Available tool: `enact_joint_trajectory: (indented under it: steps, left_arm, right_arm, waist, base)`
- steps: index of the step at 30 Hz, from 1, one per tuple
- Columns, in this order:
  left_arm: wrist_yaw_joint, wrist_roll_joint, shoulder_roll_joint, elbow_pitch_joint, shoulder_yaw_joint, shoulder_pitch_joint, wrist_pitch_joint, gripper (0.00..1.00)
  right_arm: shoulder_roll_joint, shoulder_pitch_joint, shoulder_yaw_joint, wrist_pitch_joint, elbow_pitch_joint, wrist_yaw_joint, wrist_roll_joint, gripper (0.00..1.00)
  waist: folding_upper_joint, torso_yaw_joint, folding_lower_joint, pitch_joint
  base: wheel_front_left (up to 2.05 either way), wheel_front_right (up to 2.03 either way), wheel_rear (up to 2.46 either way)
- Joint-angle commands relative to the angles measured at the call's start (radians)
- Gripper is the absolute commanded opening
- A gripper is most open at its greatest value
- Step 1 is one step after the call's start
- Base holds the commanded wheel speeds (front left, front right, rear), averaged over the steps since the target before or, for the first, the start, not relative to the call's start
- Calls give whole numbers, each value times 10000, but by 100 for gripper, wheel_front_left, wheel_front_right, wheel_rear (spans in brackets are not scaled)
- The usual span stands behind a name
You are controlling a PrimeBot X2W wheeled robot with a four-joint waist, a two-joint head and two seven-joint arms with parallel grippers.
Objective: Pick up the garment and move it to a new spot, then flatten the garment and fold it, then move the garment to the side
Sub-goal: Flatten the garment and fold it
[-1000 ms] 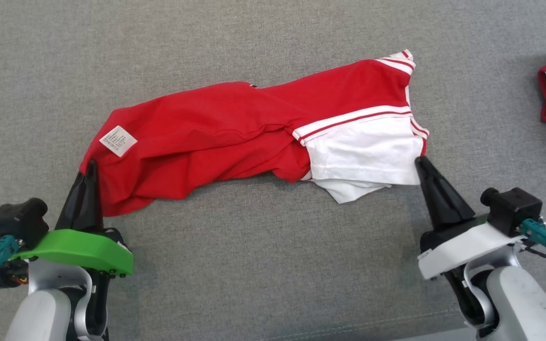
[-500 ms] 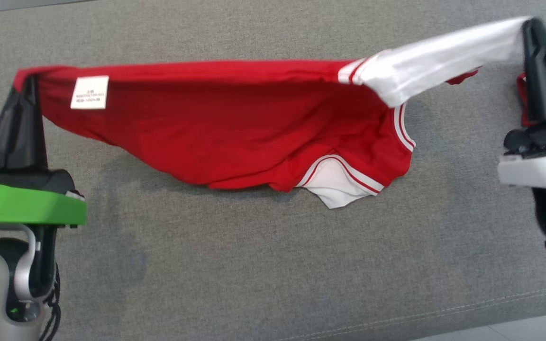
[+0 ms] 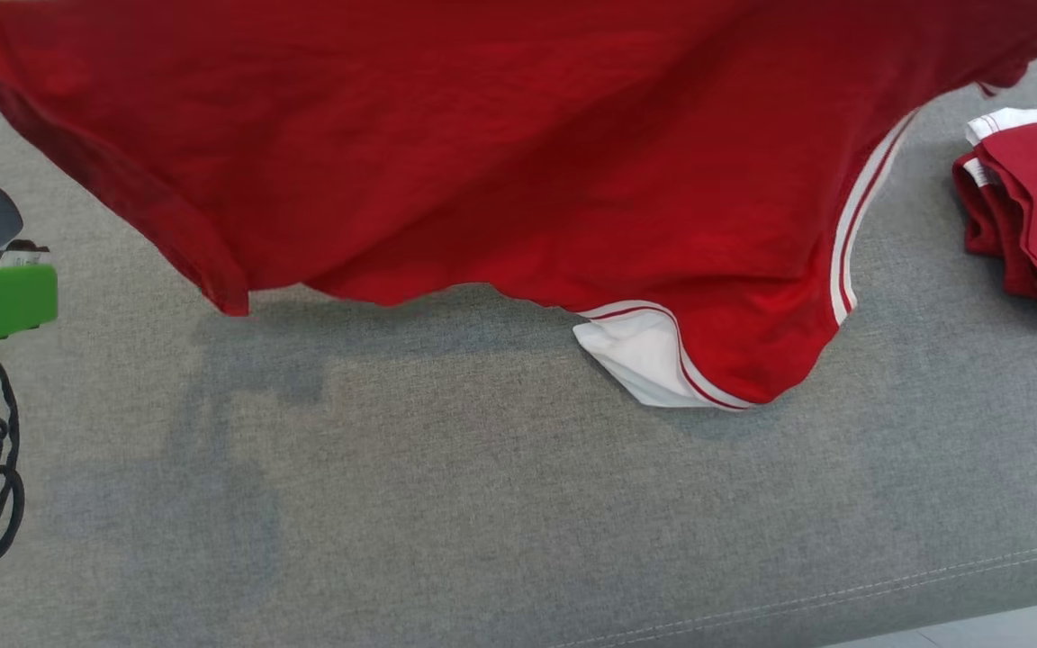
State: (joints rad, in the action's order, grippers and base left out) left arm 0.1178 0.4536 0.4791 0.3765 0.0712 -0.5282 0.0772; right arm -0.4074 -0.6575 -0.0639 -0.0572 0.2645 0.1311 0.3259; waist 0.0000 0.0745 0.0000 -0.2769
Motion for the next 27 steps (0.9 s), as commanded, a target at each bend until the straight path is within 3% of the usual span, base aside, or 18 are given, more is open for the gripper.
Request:
enact_joint_trajectory:
  steps: [1,10,18,22,27]
  left_arm:
    - [-43,98,-79,-19,43,-159,-51,0]
    - [-485,208,-398,-924,658,-1441,-272,0]
    - [-1393,333,-1329,-3870,1328,-4432,-1387,0]
    - [-1675,96,-1716,-5666,1482,-6237,-2171,0]
    - [-1798,-61,-1953,-7828,1465,-8026,-2888,0]
  right_arm:
    - [-66,-63,-10,46,-114,-8,94,0]
    - [-356,-944,390,6,-1247,-8,340,0]
    - [-488,-3737,1252,-326,-3033,-8,688,0]
    - [-161,-5621,1792,-916,-4521,-7,752,0]
    - [691,-7820,2011,-1781,-6678,-7,815,0]
  waist:
    - [0,-27,0,15]
    - [0,-202,0,-450]
    - [0,-611,0,-1249]
    - [0,-714,0,-1517]
    - [0,-670,0,-1641]
  base:
    - [0,0,0]
    - [0,0,0]
    - [0,0,0]
    - [0,0,0]
    - [0,0,0]
